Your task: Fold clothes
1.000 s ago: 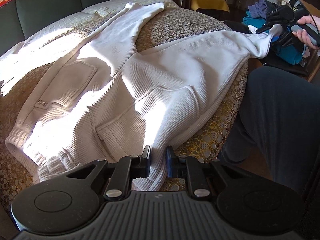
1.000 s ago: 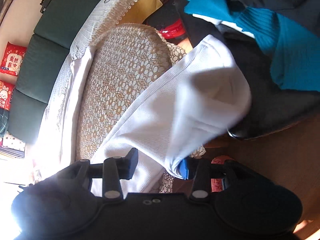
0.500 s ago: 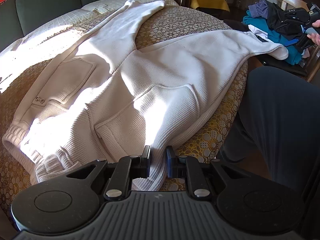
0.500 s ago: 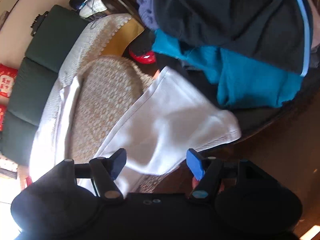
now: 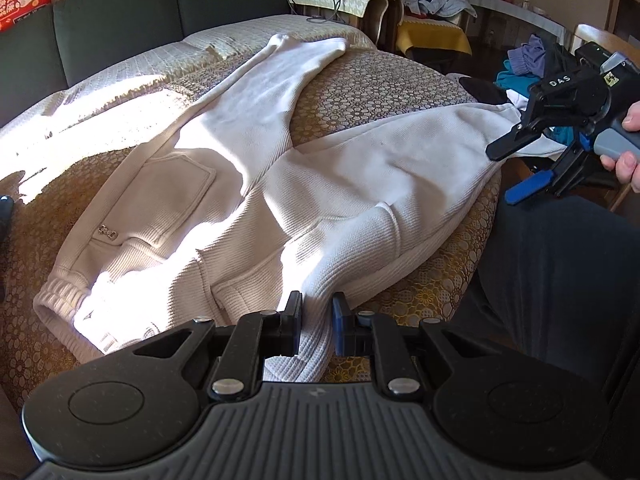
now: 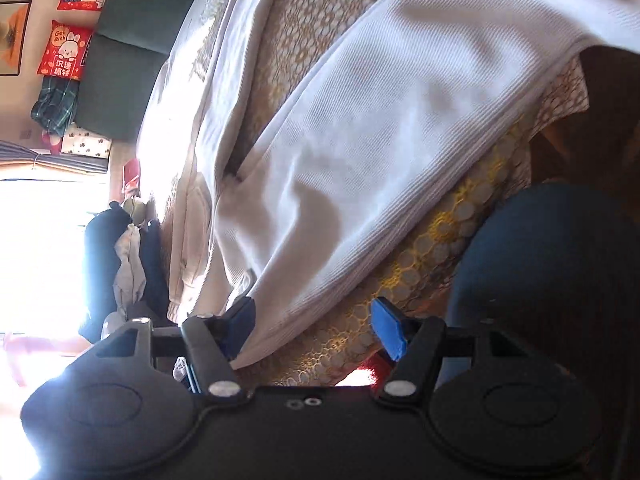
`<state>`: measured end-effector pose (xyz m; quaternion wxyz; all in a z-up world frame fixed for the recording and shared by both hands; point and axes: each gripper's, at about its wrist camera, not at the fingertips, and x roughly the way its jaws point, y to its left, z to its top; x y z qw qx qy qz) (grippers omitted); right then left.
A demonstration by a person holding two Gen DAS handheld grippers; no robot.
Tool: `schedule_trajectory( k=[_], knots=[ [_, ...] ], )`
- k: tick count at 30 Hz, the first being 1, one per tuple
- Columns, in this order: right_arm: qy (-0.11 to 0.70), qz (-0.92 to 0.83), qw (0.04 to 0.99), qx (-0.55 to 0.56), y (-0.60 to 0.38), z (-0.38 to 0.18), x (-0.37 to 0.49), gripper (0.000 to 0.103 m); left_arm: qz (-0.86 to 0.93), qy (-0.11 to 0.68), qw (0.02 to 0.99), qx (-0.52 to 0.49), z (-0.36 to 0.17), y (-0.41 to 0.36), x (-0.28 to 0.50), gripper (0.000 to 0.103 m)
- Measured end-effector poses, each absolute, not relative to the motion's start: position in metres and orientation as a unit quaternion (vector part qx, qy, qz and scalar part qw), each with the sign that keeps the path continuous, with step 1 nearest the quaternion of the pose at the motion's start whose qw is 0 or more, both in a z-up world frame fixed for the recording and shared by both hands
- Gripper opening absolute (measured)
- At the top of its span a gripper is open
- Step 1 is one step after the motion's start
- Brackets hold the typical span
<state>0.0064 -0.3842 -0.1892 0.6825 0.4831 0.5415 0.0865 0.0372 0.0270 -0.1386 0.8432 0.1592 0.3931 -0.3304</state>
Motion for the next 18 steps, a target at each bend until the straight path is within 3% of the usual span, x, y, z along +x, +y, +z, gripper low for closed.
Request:
schedule_trajectory(
  k=[18],
  knots=[
    [0.533, 0.047, 0.669, 0.516, -0.348, -0.203, 0.020, 0.103, -0.330, 0.390, 0.847, 0.150, -0.135, 0.028, 0.036, 0.014]
  ],
)
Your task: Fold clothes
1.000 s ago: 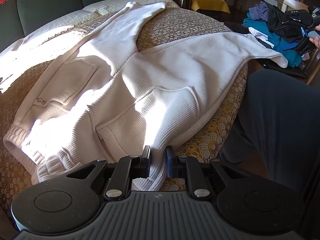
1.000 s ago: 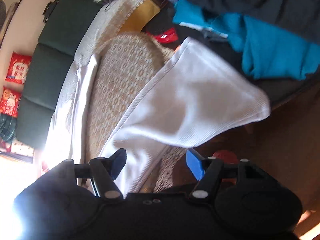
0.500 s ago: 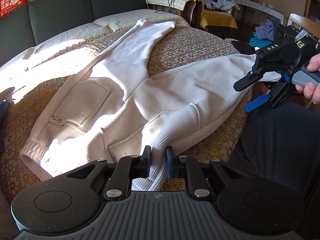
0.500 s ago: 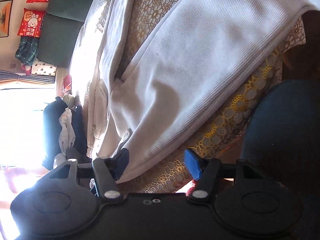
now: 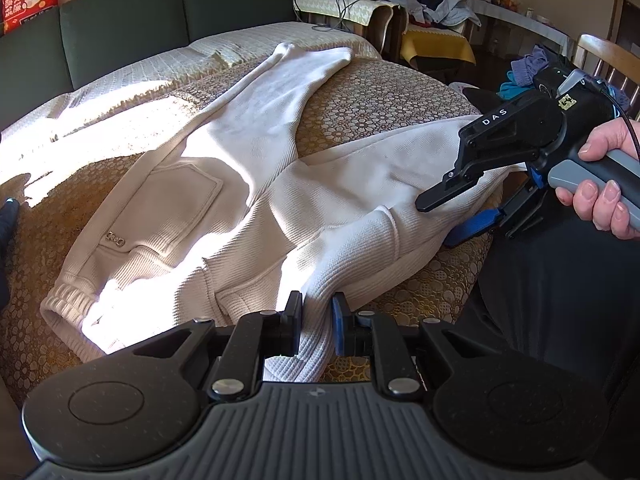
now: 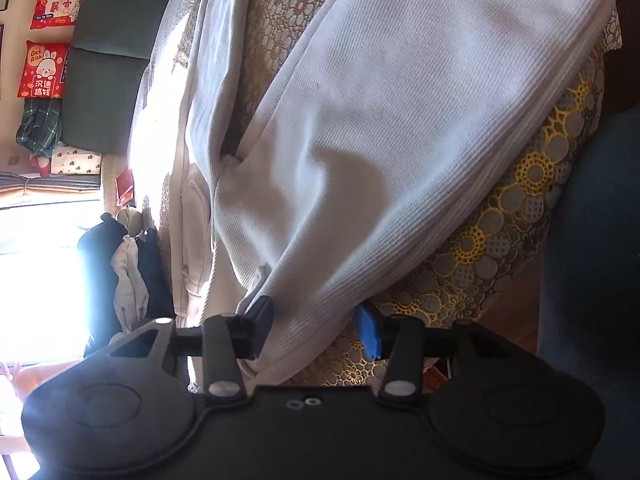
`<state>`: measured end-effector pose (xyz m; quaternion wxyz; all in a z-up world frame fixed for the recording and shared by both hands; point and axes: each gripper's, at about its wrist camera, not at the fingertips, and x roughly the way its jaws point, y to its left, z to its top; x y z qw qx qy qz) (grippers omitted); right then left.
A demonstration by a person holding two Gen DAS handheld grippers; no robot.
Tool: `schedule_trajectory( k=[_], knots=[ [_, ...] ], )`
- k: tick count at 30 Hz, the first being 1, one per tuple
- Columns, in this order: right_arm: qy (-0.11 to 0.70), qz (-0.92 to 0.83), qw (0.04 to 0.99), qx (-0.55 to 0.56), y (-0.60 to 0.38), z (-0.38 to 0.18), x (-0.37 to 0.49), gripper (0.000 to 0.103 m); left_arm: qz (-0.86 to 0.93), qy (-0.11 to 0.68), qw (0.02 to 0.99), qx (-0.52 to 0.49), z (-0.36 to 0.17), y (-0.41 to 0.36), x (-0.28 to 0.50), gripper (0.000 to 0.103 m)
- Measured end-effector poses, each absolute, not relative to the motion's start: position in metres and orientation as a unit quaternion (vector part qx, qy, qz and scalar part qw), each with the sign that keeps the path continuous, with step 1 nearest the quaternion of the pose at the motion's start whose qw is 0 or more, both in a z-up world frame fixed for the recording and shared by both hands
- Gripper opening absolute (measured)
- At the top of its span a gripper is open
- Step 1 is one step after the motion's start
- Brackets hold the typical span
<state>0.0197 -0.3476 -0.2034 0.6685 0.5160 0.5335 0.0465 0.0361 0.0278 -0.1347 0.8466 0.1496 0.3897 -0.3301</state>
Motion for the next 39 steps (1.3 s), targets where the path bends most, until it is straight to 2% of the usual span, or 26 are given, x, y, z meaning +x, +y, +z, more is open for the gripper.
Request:
schedule_trajectory(
  k=[7, 9, 11, 12, 13, 14, 15, 26, 27, 30, 33, 36, 39],
  knots=[
    [0.499, 0.062, 0.697, 0.511, -0.347, -0.190, 0.017, 0.103, -0.335, 0.395, 0.842, 0.153, -0.141, 0.028, 0.031, 0.014],
    [0.495, 0.066, 0.696, 0.515, -0.349, -0.187, 0.019, 0.103, -0.339, 0.395, 0.839, 0.156, -0.142, 0.027, 0.028, 0.017],
    [0.494, 0.070, 0.696, 0.516, -0.345, -0.184, 0.025, 0.103, -0.345, 0.384, 0.840, 0.165, -0.141, 0.026, 0.024, 0.027],
    [0.495, 0.072, 0.695, 0.517, -0.344, -0.184, 0.026, 0.103, -0.349, 0.377, 0.841, 0.170, -0.139, 0.025, 0.020, 0.039],
    [0.496, 0.074, 0.693, 0.518, -0.343, -0.184, 0.028, 0.103, -0.354, 0.368, 0.842, 0.176, -0.136, 0.024, 0.016, 0.062],
    [0.495, 0.075, 0.693, 0.518, -0.341, -0.183, 0.030, 0.103, -0.358, 0.360, 0.842, 0.185, -0.135, 0.022, 0.013, 0.070],
    [0.495, 0.076, 0.691, 0.521, -0.340, -0.184, 0.032, 0.103, -0.363, 0.353, 0.840, 0.195, -0.134, 0.020, 0.010, 0.073],
    [0.491, 0.090, 0.674, 0.544, -0.343, -0.181, 0.039, 0.103, -0.361, 0.297, 0.802, 0.372, -0.166, -0.042, 0.001, 0.073],
    [0.491, 0.090, 0.673, 0.545, -0.343, -0.182, 0.038, 0.103, -0.362, 0.293, 0.795, 0.388, -0.171, -0.048, 0.001, 0.067],
    [0.491, 0.092, 0.670, 0.549, -0.345, -0.183, 0.038, 0.103, -0.349, 0.296, 0.789, 0.411, -0.179, -0.056, 0.006, 0.036],
    [0.492, 0.095, 0.668, 0.551, -0.346, -0.185, 0.038, 0.103, -0.338, 0.298, 0.790, 0.415, -0.181, -0.056, 0.010, 0.032],
    [0.492, 0.101, 0.669, 0.548, -0.348, -0.187, 0.038, 0.103, -0.336, 0.302, 0.792, 0.410, -0.178, -0.055, 0.011, 0.020],
    [0.501, 0.094, 0.672, 0.537, -0.353, -0.190, 0.036, 0.103, -0.329, 0.309, 0.803, 0.390, -0.172, -0.051, 0.015, 0.018]
  ],
)
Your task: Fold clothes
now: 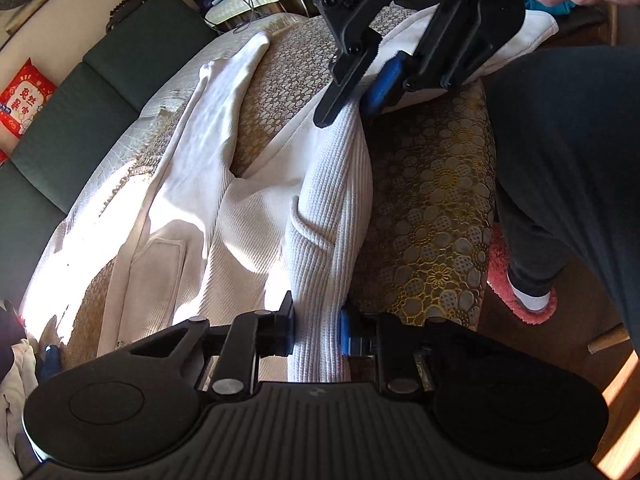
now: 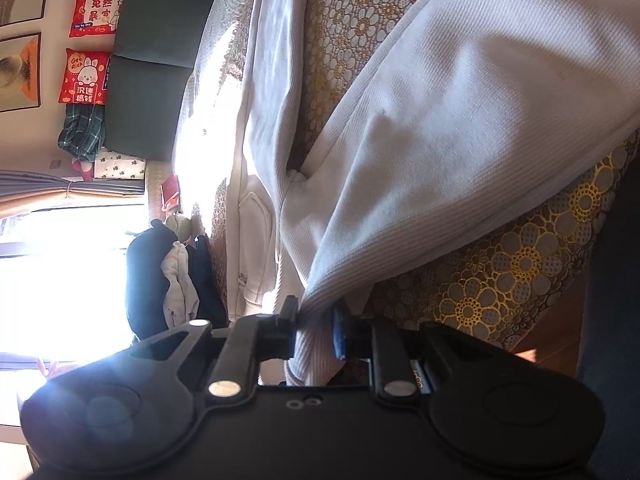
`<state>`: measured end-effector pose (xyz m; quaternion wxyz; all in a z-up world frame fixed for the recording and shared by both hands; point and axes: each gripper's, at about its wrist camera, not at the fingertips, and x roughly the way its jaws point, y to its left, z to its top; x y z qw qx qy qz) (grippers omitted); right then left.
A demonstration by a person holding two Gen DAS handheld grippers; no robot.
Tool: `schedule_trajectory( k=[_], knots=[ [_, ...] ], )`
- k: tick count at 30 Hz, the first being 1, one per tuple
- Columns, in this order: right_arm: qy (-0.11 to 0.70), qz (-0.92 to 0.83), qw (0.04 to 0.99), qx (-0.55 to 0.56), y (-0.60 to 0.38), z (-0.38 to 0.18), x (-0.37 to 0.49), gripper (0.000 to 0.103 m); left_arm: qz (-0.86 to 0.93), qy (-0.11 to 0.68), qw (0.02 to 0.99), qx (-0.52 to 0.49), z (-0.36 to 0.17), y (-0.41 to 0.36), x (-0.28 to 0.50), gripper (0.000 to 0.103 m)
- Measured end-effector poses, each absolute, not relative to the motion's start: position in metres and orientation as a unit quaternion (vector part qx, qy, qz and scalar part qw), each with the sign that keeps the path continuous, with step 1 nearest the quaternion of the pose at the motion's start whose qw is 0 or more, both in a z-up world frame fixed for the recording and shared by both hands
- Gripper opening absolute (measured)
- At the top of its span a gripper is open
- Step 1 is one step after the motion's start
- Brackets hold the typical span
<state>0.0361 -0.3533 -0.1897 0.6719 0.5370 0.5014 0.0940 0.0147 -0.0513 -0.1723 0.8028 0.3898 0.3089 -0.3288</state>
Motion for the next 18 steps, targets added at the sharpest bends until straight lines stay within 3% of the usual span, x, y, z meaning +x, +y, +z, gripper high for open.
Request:
schedule_trajectory(
  k=[8, 18],
  knots=[
    [0.498, 0.012, 0.678, 0.541, -0.403, -0.195, 0.010, 0.103, -0.315, 0.324, 0.814, 0.364, -0.163, -0.048, 0.021, 0.018],
    [0.423, -0.141, 0.679, 0.583, -0.514, -0.196, -0.047, 0.103, -0.313, 0.336, 0.818, 0.347, -0.161, -0.049, 0.025, 0.018]
  ],
)
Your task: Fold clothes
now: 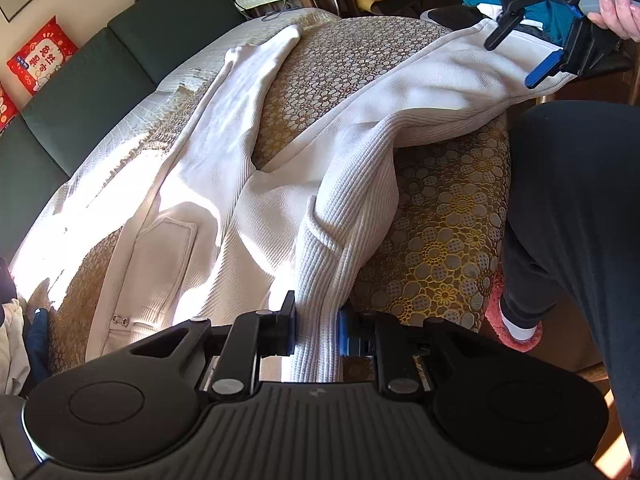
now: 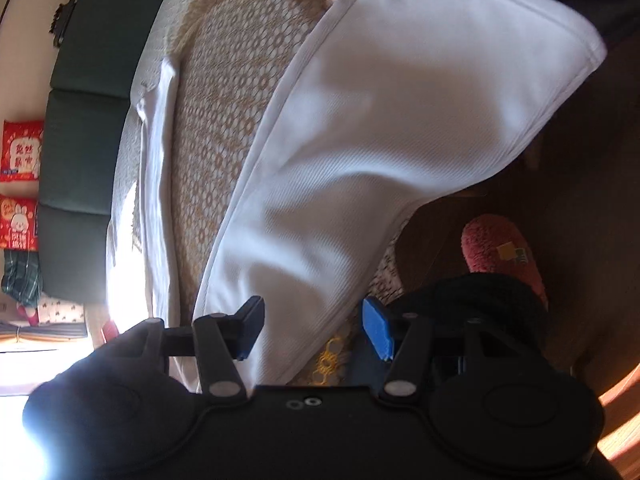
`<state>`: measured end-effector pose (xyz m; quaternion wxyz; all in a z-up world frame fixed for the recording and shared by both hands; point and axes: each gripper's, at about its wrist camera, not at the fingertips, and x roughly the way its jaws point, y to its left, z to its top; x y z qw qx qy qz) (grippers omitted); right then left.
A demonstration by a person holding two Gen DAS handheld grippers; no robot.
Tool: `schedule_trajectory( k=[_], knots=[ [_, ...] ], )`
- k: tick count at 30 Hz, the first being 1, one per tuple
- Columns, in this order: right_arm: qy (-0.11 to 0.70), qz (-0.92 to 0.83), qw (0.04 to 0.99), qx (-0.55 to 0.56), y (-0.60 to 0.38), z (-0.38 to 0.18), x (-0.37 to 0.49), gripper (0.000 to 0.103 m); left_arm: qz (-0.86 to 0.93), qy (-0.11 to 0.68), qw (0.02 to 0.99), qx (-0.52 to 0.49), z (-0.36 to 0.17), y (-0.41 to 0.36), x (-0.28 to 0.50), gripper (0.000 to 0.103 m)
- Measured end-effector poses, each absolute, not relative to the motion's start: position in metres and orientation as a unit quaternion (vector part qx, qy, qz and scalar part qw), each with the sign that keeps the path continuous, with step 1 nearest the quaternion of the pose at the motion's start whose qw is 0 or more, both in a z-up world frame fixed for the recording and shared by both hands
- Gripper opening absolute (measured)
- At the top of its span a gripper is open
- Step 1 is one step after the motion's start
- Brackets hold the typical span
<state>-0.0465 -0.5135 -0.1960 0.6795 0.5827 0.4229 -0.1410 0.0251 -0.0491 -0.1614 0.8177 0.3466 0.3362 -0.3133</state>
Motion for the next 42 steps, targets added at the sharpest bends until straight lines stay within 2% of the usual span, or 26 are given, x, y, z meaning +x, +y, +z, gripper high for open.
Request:
schedule_trajectory(
  k=[14, 18, 24, 33, 42],
  knots=[
    [0.328, -0.290, 0.606, 0.664, -0.567, -0.258, -0.089, 0.103, -0.311, 0.355, 0.813, 0.340, -0.159, -0.051, 0.030, 0.018],
    [0.277, -0.312, 0.608, 0.676, -0.577, -0.265, -0.097, 0.103, -0.310, 0.361, 0.814, 0.334, -0.159, -0.051, 0.032, 0.018],
    [0.257, -0.307, 0.612, 0.682, -0.583, -0.278, -0.100, 0.103, -0.309, 0.367, 0.812, 0.333, -0.160, -0.052, 0.030, 0.018],
    [0.216, -0.286, 0.686, 0.634, -0.600, -0.228, -0.106, 0.103, -0.323, 0.366, 0.804, 0.340, -0.159, -0.051, 0.025, 0.018],
    [0.204, -0.251, 0.736, 0.595, -0.629, -0.162, -0.038, 0.103, -0.365, 0.359, 0.783, 0.354, -0.156, -0.045, 0.016, 0.018]
  ],
)
